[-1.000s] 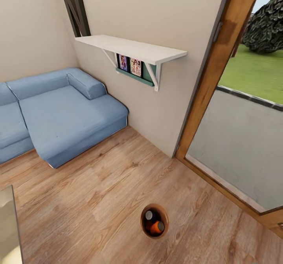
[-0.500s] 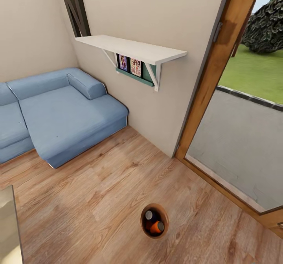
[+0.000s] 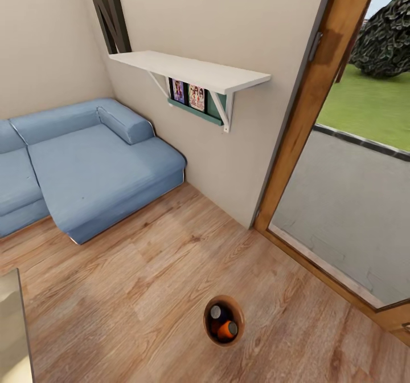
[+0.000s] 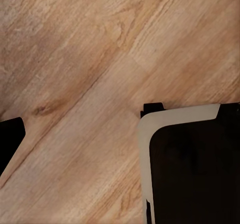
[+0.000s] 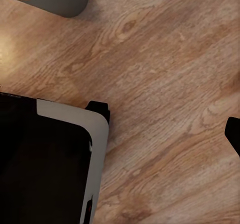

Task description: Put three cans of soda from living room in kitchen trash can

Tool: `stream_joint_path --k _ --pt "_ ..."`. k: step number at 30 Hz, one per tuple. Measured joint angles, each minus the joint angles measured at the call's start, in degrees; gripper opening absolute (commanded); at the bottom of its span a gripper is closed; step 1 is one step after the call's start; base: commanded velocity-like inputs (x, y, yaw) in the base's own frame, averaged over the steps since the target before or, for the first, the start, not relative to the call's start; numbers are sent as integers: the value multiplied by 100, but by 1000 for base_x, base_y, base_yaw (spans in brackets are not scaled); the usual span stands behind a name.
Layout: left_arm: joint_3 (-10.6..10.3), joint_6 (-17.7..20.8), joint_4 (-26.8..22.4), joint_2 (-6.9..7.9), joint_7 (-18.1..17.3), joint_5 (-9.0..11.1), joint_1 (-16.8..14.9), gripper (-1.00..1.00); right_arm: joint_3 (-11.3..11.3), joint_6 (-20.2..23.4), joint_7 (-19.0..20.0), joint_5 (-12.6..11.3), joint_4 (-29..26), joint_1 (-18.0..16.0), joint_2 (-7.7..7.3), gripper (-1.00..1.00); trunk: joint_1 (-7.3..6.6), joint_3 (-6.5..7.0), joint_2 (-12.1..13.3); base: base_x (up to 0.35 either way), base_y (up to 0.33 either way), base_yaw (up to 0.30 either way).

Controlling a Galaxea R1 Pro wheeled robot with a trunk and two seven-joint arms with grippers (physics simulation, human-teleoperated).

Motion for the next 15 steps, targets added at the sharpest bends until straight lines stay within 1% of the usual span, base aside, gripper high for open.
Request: stream_joint_path --k 10,14,15 --pt "3 0 1 0 31 7 0 100 7 0 -1 5 0 0 41 100 0 0 0 0 0 0" --pt "3 -2 -3 0 171 9 1 100 22 0 -24 4 92 -1 44 100 0 0 0 0 0 0" --pt "3 -4 -3 0 210 9 4 100 44 0 -103 6 122 2 47 100 0 0 0 0 0 0"
